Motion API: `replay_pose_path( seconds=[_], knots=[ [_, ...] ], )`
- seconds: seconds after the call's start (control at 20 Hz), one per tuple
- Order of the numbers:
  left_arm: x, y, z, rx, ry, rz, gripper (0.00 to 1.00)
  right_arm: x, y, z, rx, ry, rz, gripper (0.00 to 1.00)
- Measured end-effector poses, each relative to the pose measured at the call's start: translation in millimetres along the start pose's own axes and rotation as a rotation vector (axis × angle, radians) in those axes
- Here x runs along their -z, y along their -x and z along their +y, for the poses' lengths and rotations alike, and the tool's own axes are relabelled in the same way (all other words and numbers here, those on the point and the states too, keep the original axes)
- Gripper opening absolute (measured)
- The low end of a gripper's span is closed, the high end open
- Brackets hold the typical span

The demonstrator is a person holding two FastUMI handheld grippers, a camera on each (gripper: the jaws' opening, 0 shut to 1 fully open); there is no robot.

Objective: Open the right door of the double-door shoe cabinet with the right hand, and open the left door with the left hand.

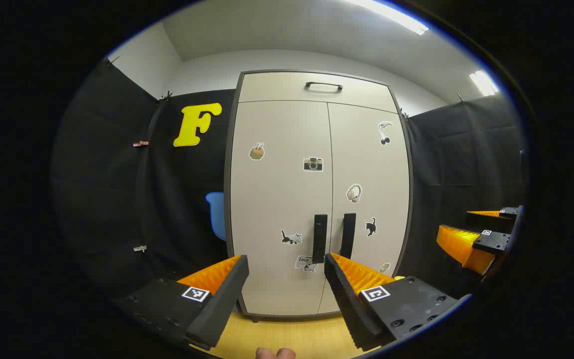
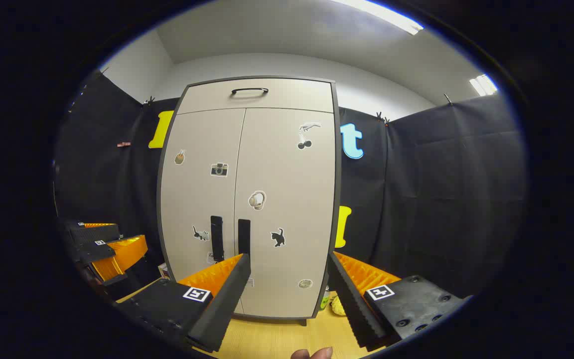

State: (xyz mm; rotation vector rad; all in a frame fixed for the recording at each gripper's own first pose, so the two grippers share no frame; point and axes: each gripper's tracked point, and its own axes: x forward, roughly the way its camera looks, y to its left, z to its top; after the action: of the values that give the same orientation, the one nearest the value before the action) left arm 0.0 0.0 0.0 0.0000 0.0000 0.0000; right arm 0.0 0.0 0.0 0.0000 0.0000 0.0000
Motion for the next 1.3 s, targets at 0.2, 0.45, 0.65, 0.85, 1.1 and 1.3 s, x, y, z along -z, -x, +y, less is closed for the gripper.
replay_pose_path(
  seconds=[0.2,0.45,0.65,0.85,1.1,1.3],
  knots=[
    [-0.6,3.5,-1.6,0.003,-0.002,-0.002,0.95,-1.5,2.1,1.2,-0.002,0.0,-0.005,0.97],
    [0.3,6.5,-3.9,0.006,-0.008,0.0,0.95,-1.6,5.8,-0.4,-0.002,-0.02,0.0,0.98],
    [0.4,8.7,-4.4,0.004,-0.012,-0.001,0.94,2.1,6.4,-2.0,0.0,-0.016,0.007,0.98],
    [1.5,9.4,-3.0,-0.002,-0.015,0.003,0.95,2.2,6.3,1.7,-0.009,-0.022,0.01,0.97],
    [2.0,8.6,-0.7,-0.005,-0.01,0.002,0.95,0.6,3.1,10.1,-0.033,-0.021,0.003,0.98],
    [0.5,12.0,2.2,0.0,0.007,-0.002,0.95,-9.2,-9.3,29.3,-0.077,-0.034,-0.027,0.97]
  ],
)
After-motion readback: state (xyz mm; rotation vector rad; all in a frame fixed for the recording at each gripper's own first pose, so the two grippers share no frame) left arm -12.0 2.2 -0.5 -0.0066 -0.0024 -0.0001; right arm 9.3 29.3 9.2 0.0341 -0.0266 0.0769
